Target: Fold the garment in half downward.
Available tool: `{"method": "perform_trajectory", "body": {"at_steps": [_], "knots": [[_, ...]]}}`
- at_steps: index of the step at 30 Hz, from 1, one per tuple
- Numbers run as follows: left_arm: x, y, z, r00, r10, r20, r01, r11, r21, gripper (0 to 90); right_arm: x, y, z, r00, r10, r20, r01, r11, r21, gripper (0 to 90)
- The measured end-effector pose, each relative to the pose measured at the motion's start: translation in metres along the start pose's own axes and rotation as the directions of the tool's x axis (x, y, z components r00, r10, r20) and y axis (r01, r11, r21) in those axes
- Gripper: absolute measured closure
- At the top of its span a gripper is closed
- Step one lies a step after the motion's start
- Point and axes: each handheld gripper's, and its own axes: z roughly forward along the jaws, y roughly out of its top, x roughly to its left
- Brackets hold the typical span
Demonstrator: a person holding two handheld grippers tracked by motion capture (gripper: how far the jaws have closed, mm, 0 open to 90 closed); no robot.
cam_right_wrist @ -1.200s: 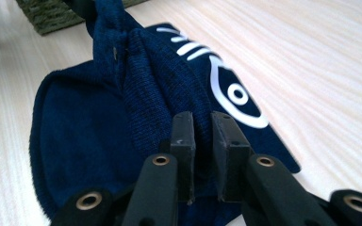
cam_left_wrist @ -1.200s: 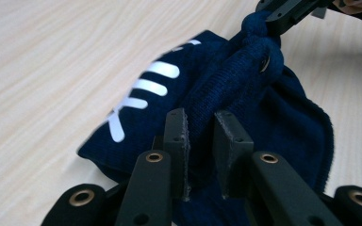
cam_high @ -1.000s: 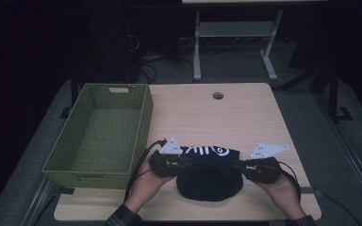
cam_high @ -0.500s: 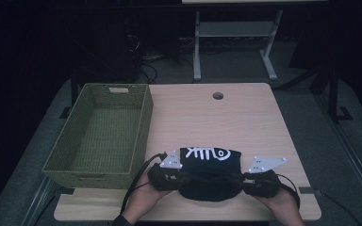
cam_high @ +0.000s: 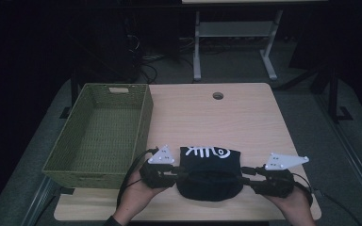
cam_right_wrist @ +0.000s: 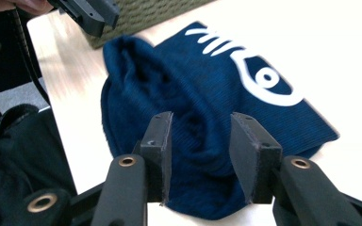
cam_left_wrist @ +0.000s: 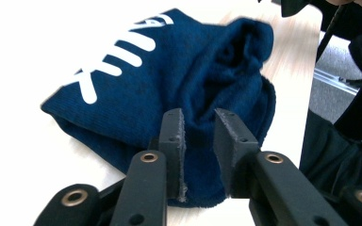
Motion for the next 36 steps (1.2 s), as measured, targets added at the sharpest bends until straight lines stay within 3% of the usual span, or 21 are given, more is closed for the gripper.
{"method": "perform_trajectory", "body": {"at_steps": [3,9,13,18,26,28,31,36], "knots": [[0.004,0.006,0.002,0.9997,-0.025,0.003,0.025,0.9996,-0.012,81.7,-0.005,0.005,-0.002,1.0000,0.000,0.003,0.000,1.000,-0.007,70.9],[0.022,0.023,0.021,0.9978,-0.056,-0.036,0.055,0.9983,-0.018,89.8,-0.018,0.008,0.018,0.9997,-0.005,0.023,0.005,1.000,0.007,89.3],[0.036,0.029,0.038,0.9943,-0.078,-0.072,0.078,0.9969,-0.005,89.9,-0.022,0.007,0.026,0.9998,0.010,0.017,-0.011,0.999,0.030,89.8],[0.053,0.024,0.065,0.9932,-0.083,-0.082,0.090,0.9926,0.082,89.9,-0.013,-0.001,0.035,0.9997,-0.011,-0.020,0.013,0.998,0.064,89.9],[0.057,0.015,0.085,0.9936,-0.075,-0.085,0.087,0.9841,0.155,90.0,-0.002,-0.020,0.053,0.9975,-0.024,-0.066,0.034,0.988,0.148,90.0],[0.057,0.015,0.091,0.9942,-0.054,-0.094,0.069,0.9833,0.168,90.0,0.003,-0.023,0.057,0.9969,-0.025,-0.075,0.037,0.986,0.165,90.0],[0.057,0.015,0.100,0.9931,0.011,-0.116,0.012,0.9795,0.201,90.0,0.010,-0.023,0.063,0.9953,-0.050,-0.083,0.065,0.980,0.188,90.0],[0.064,0.020,0.106,0.9956,0.002,-0.093,0.017,0.9792,0.202,90.0,0.018,-0.022,0.073,0.9916,-0.081,-0.101,0.101,0.973,0.209,90.0]]}}
